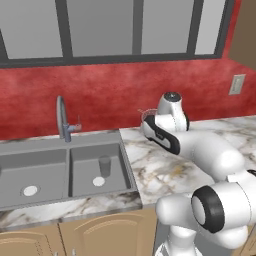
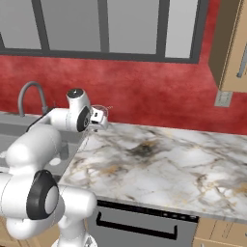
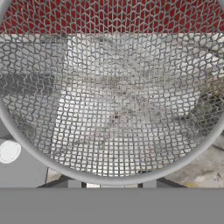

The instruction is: Place the strainer in the left basin and the glass cup in the right basin of the sink.

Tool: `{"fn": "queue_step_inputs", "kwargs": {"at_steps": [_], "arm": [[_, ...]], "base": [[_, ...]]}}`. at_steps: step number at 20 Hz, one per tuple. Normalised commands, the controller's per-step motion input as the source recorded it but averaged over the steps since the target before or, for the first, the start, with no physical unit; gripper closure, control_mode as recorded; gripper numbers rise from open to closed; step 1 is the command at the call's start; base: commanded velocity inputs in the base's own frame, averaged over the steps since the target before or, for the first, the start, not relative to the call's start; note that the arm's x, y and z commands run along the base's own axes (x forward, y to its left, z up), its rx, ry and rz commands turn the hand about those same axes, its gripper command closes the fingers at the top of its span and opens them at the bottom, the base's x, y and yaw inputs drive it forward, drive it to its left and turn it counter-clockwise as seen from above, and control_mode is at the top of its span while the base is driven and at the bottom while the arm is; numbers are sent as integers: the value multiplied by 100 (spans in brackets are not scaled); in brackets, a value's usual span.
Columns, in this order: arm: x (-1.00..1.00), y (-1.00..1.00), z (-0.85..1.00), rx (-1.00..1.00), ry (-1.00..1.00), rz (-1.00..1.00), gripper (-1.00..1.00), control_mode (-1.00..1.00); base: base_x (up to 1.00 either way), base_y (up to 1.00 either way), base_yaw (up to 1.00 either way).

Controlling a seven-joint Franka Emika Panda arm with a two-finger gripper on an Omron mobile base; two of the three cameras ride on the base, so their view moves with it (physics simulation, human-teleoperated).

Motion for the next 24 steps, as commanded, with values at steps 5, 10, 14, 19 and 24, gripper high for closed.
{"fn": "queue_step_inputs", "kwargs": {"at_steps": [5, 10, 14, 19, 24], "arm": [[0, 0, 0, 0, 0, 0, 100, 100], [0, 0, 0, 0, 0, 0, 100, 100], [0, 0, 0, 0, 0, 0, 100, 100], [0, 0, 0, 0, 0, 0, 100, 100], [0, 0, 0, 0, 0, 0, 100, 100]], "base": [[0, 34, 0], [0, 31, 0], [0, 25, 0], [-8, 25, 0], [-16, 32, 0]]}}
